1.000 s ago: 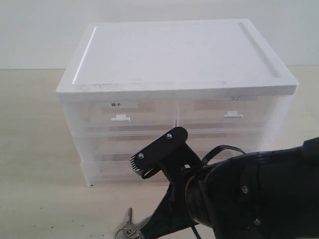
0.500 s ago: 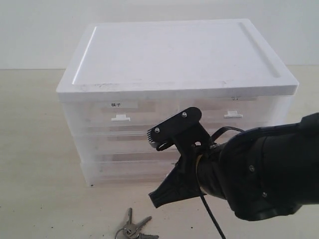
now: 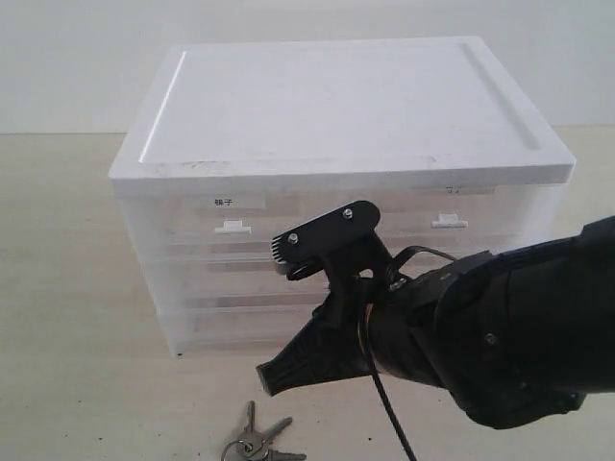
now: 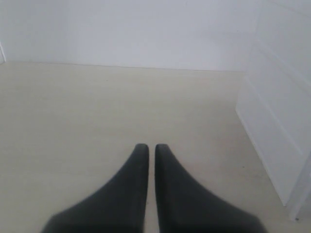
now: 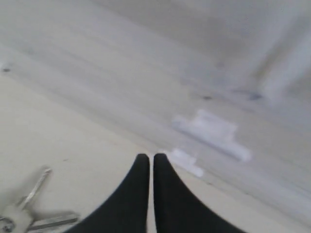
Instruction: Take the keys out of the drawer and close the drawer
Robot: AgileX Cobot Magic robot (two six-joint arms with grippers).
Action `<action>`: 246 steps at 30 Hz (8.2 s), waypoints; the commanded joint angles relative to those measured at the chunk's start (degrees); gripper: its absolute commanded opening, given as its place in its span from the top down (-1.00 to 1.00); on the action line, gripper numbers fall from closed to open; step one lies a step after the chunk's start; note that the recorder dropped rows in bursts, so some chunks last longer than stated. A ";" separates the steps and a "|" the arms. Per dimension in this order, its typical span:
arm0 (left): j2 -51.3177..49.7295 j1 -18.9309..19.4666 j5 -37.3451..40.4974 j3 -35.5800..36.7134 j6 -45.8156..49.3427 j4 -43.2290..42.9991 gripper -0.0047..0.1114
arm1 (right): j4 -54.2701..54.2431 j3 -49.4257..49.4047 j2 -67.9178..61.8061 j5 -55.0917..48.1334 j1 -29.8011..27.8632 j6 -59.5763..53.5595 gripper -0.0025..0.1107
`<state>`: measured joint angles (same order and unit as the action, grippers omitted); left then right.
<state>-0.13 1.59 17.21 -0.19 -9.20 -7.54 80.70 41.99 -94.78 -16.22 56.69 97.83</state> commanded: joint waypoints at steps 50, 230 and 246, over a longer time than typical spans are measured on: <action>0.13 0.10 -0.04 0.19 0.25 0.41 0.84 | 13.98 0.71 -11.64 3.99 10.65 8.43 0.22; 0.13 0.10 -0.04 0.19 0.25 0.22 0.84 | -126.42 -28.64 94.78 -2.74 -55.03 -122.31 0.96; 0.13 0.10 -0.04 0.19 0.25 0.22 0.84 | -126.42 -28.64 94.78 -2.74 -55.03 -122.31 0.96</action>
<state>-0.13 1.59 17.21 -0.19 -9.20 -7.54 -45.66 13.64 -0.33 -19.29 1.79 -24.81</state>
